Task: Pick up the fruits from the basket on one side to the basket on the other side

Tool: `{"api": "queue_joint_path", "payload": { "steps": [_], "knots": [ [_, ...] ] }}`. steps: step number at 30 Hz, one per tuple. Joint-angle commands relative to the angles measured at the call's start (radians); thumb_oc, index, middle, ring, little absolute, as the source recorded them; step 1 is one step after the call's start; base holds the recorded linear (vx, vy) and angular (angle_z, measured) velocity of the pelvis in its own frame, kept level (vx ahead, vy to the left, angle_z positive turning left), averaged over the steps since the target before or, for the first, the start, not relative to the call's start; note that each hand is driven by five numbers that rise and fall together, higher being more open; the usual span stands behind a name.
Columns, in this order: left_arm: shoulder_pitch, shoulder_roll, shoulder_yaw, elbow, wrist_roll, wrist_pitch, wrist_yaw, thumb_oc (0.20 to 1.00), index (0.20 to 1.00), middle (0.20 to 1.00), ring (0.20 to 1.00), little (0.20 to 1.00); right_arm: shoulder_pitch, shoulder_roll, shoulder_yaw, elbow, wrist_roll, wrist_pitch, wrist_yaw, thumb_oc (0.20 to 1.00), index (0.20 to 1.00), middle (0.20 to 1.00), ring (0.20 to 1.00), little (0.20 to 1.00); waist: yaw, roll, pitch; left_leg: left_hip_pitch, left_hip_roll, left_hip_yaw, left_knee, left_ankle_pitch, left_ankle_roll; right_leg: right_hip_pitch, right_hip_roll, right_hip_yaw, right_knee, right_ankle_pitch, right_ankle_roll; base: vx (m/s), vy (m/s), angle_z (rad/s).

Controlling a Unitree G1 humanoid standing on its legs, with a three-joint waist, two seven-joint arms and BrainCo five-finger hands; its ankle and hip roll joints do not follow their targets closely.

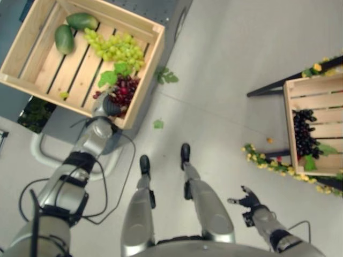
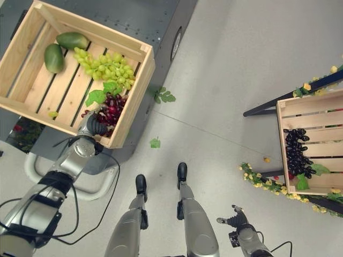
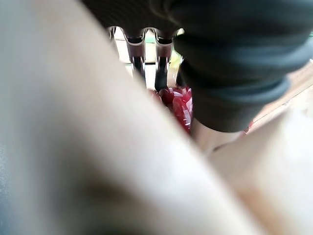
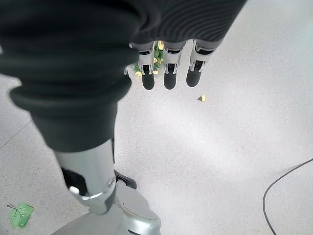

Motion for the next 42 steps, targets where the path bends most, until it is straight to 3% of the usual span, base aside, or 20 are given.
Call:
{"api": "queue_joint_path", "payload": {
  "steps": [1, 22, 23, 24, 25, 33, 42],
  "knots": [
    [-0.043, -0.021, -0.041, 0.057, 0.031, 0.001, -0.012, 0.200, 0.200, 0.200, 0.200, 0.200, 0.066, -0.028, 0.025, -0.050, 0.032, -0.009, -0.018, 1.000, 1.000, 1.000, 1.000, 1.000, -0.004, -0.054, -0.002, -0.125, -0.036, -0.024, -0.007, 0.087, 0.052, -0.116, -0.002, 0.048, 0.089, 0.001, 0.102, 0.02, 0.004, 0.07],
    [0.006, -0.028, 0.000, 0.040, -0.016, -0.010, -0.004, 0.200, 0.200, 0.200, 0.200, 0.200, 0.060, -0.025, 0.024, -0.053, 0.031, -0.011, -0.019, 1.000, 1.000, 1.000, 1.000, 1.000, -0.001, -0.048, -0.008, -0.130, -0.037, -0.022, -0.003, 0.081, 0.052, -0.116, 0.000, 0.051, 0.089, -0.003, 0.099, 0.00, 0.000, 0.00],
    [0.004, -0.030, -0.002, 0.048, -0.018, -0.009, -0.012, 0.805, 0.805, 0.805, 0.805, 0.805, 0.058, -0.026, 0.024, -0.051, 0.030, -0.010, -0.019, 1.000, 1.000, 1.000, 1.000, 1.000, -0.001, -0.049, -0.008, -0.130, -0.037, -0.022, -0.003, 0.081, 0.052, -0.115, -0.001, 0.051, 0.089, -0.003, 0.098, 0.00, 0.000, 0.00],
    [0.002, -0.031, -0.009, 0.054, -0.016, -0.007, -0.024, 0.805, 0.805, 0.805, 0.805, 0.805, 0.058, -0.026, 0.024, -0.048, 0.030, -0.008, -0.017, 1.000, 1.000, 1.000, 1.000, 1.000, -0.001, -0.050, -0.007, -0.129, -0.037, -0.022, -0.003, 0.081, 0.052, -0.114, -0.001, 0.051, 0.089, -0.003, 0.099, 0.00, 0.000, 0.00],
    [0.002, -0.031, -0.009, 0.054, -0.016, -0.007, -0.024, 1.000, 1.000, 1.000, 1.000, 1.000, 0.058, -0.026, 0.024, -0.048, 0.030, -0.008, -0.017, 1.000, 1.000, 1.000, 1.000, 1.000, -0.001, -0.050, -0.007, -0.129, -0.037, -0.022, -0.003, 0.081, 0.052, -0.114, -0.001, 0.051, 0.089, -0.003, 0.099, 0.00, 0.000, 0.00],
    [-0.001, -0.056, -0.032, 0.084, -0.036, 0.003, -0.085, 1.000, 1.000, 1.000, 1.000, 1.000, 0.046, -0.028, 0.024, -0.018, 0.029, 0.007, -0.010, 1.000, 1.000, 1.000, 1.000, 1.000, -0.001, -0.044, -0.001, -0.128, -0.040, -0.021, -0.002, 0.080, 0.052, -0.112, -0.001, 0.052, 0.088, -0.001, 0.098, 0.00, 0.000, 0.00],
    [-0.011, -0.063, -0.037, 0.106, -0.039, 0.007, -0.087, 1.000, 1.000, 1.000, 1.000, 1.000, 0.040, -0.021, 0.034, -0.005, 0.030, 0.009, -0.004, 1.000, 1.000, 1.000, 1.000, 1.000, -0.001, -0.043, 0.002, -0.126, -0.041, -0.021, -0.001, 0.078, 0.053, -0.111, -0.002, 0.055, 0.089, 0.000, 0.099, 0.00, 0.000, 0.00]
  ]
}}
